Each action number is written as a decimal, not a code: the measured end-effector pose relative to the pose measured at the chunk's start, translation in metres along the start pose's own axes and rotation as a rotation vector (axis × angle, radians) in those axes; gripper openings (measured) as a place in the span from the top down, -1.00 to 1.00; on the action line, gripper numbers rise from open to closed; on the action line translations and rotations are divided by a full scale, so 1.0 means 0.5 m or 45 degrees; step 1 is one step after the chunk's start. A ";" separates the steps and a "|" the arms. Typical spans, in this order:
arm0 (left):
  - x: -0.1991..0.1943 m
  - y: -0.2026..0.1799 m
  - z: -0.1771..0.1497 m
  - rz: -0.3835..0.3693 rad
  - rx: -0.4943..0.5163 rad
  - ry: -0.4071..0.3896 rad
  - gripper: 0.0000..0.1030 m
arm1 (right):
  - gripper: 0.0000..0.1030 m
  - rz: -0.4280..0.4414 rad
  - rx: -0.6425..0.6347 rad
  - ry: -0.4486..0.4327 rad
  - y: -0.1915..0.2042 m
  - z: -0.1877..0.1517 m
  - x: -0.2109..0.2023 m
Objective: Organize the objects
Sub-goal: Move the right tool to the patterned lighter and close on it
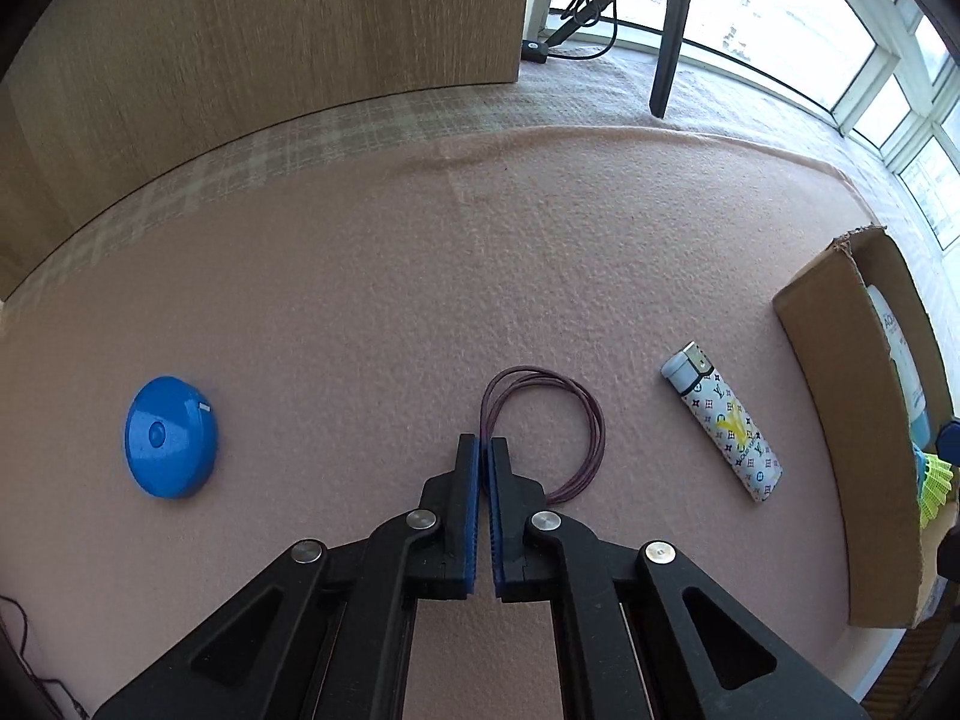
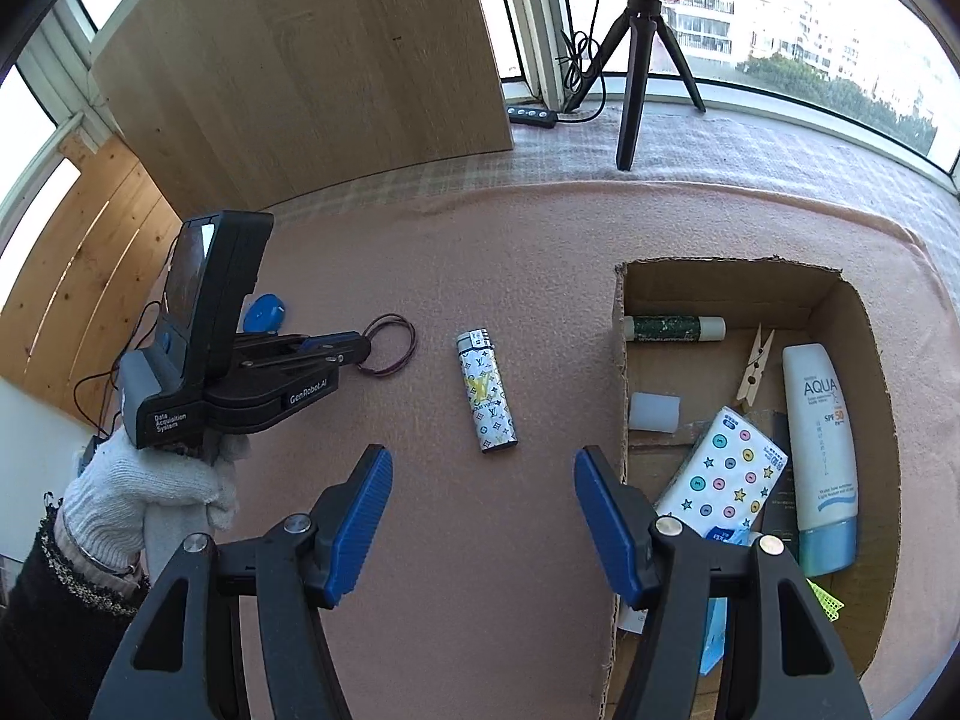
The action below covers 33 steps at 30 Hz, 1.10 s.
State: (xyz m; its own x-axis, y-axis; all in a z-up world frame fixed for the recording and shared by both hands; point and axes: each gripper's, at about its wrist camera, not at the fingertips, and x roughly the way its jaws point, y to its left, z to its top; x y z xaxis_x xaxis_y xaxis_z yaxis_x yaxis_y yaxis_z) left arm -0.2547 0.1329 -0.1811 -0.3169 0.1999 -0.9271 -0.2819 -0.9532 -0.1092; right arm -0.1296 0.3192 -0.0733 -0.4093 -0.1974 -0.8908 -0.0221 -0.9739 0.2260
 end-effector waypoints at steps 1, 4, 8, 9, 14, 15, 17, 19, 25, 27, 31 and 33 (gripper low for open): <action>-0.006 0.004 -0.011 -0.005 -0.005 0.000 0.96 | -0.15 0.011 -0.008 0.023 0.007 0.010 0.013; -0.012 0.012 -0.036 -0.015 -0.019 -0.002 0.96 | -0.15 0.026 -0.032 0.101 0.023 0.037 0.058; -0.031 0.030 -0.074 -0.031 -0.044 -0.006 0.96 | -0.15 -0.016 -0.036 0.183 0.036 0.066 0.123; -0.035 0.033 -0.082 -0.032 -0.046 -0.006 0.96 | -0.15 -0.047 -0.040 0.194 0.036 0.073 0.138; -0.050 0.050 -0.112 -0.043 -0.082 -0.015 0.96 | -0.15 -0.187 -0.059 0.252 0.032 0.097 0.198; -0.050 0.055 -0.113 -0.046 -0.092 -0.017 0.96 | -0.15 -0.207 -0.070 0.262 0.033 0.099 0.207; -0.053 0.062 -0.119 -0.050 -0.106 -0.021 0.96 | -0.15 -0.242 -0.090 0.280 0.035 0.100 0.223; -0.056 0.064 -0.125 -0.049 -0.113 -0.023 0.96 | -0.15 -0.278 -0.108 0.276 0.037 0.101 0.232; -0.059 0.066 -0.127 -0.043 -0.114 -0.024 0.96 | -0.11 -0.258 -0.144 0.270 0.050 0.100 0.234; -0.060 0.068 -0.128 -0.044 -0.120 -0.025 0.96 | -0.08 -0.272 -0.169 0.285 0.055 0.099 0.241; -0.061 0.072 -0.128 -0.059 -0.136 -0.028 0.96 | 0.08 -0.289 -0.163 0.328 0.047 0.098 0.260; -0.061 0.073 -0.128 -0.063 -0.145 -0.032 0.96 | 0.18 -0.271 -0.142 0.346 0.039 0.096 0.266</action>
State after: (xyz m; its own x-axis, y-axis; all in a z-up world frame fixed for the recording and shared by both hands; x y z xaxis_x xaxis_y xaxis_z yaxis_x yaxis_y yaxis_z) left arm -0.1975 0.0776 -0.1796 -0.3279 0.2512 -0.9107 -0.1935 -0.9614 -0.1955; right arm -0.2283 0.2791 -0.1686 -0.1483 0.0032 -0.9889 0.0252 -0.9997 -0.0070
